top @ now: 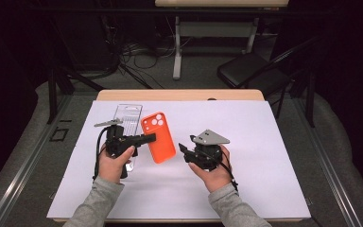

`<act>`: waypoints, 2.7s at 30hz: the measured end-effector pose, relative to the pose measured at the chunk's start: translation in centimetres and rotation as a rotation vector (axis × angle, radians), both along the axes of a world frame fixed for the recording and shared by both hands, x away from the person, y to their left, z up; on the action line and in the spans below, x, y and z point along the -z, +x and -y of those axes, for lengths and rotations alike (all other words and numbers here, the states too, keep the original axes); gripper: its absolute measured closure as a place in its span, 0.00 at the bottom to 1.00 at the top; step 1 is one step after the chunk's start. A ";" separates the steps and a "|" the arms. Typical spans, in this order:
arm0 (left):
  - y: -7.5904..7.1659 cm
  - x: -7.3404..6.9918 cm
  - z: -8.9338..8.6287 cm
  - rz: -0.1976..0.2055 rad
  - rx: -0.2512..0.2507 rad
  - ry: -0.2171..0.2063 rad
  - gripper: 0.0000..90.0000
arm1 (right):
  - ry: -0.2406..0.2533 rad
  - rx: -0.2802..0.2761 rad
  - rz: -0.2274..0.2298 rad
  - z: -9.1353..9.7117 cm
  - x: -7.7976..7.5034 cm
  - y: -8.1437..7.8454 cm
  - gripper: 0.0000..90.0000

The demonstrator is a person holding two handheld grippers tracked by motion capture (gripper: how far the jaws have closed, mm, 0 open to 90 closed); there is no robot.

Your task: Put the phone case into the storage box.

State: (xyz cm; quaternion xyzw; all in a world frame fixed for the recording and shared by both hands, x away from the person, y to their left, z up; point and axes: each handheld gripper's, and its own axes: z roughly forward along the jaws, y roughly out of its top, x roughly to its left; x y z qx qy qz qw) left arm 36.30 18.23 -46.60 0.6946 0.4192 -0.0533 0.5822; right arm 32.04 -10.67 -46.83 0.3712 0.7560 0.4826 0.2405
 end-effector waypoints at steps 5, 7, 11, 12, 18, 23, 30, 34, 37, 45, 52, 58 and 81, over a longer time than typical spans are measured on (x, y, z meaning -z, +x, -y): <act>0.2 0.2 0.0 0.012 0.026 0.000 0.90 | -0.008 -0.004 0.006 0.3 -0.2 -0.1 0.55; 0.2 0.3 0.0 0.021 0.032 0.007 0.90 | -0.018 -0.004 0.009 0.4 -0.2 -0.1 0.55; 0.2 0.3 0.1 0.036 0.045 0.010 0.90 | -0.036 -0.010 0.012 0.5 -0.2 -0.1 0.55; 0.2 0.3 0.1 0.040 0.048 0.010 0.90 | -0.035 -0.014 0.013 0.6 -0.1 -0.2 0.55; 0.4 0.3 -0.2 0.076 0.068 0.013 0.90 | -0.043 -0.039 0.018 0.8 -0.2 -0.1 0.57; 0.5 0.3 -0.4 0.110 0.087 0.029 0.90 | -0.032 -0.062 -0.001 1.2 -0.1 0.2 0.59; 0.5 0.2 -0.4 0.151 0.129 0.053 0.90 | 0.019 -0.131 -0.007 1.6 -0.2 0.4 0.61; 0.5 0.2 -0.1 0.175 0.157 0.080 0.90 | 0.039 -0.178 -0.014 1.7 -0.3 0.4 0.60; 0.4 0.2 0.0 0.172 0.181 0.082 0.90 | 0.057 -0.202 -0.024 1.7 -0.4 0.3 0.61; 0.2 0.4 1.0 0.166 0.252 0.073 0.90 | 0.107 -0.254 -0.063 1.9 -0.6 0.0 0.63; 0.0 0.5 1.7 0.160 0.306 0.067 0.90 | 0.113 -0.293 -0.104 2.3 -0.7 -0.3 0.64; -0.1 0.6 2.1 0.151 0.340 0.048 0.90 | 0.123 -0.292 -0.112 2.6 -0.8 -0.4 0.61; -0.5 1.0 3.4 0.144 0.403 0.064 0.90 | 0.173 -0.308 -0.156 2.8 -0.7 -0.2 0.72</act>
